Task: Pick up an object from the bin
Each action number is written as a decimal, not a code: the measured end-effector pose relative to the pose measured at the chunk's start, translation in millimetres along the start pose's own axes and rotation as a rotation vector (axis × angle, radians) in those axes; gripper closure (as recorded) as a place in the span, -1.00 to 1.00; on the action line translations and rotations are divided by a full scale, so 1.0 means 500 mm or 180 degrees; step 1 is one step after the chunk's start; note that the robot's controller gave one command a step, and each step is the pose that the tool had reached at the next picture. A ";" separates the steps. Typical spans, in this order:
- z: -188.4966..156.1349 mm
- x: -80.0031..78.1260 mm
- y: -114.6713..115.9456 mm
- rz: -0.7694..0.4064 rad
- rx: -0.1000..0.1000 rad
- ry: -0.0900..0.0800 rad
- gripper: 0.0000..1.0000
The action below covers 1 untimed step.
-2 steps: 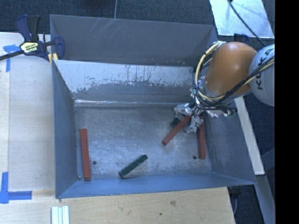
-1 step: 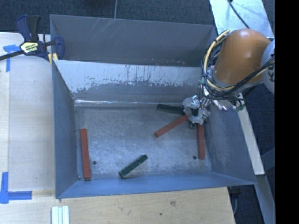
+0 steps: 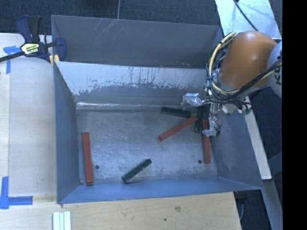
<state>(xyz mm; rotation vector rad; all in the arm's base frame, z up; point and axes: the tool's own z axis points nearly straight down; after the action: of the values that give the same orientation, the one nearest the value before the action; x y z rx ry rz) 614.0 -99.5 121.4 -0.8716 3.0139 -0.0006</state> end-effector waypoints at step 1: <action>0.101 -0.077 0.071 -0.0156 -0.0008 0.0004 -1.00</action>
Offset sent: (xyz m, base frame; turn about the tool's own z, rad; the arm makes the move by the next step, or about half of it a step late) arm 0.0131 0.0475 -0.0484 -0.0452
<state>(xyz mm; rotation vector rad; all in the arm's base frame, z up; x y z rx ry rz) 628.0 -49.0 71.1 -0.9458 2.9933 0.0027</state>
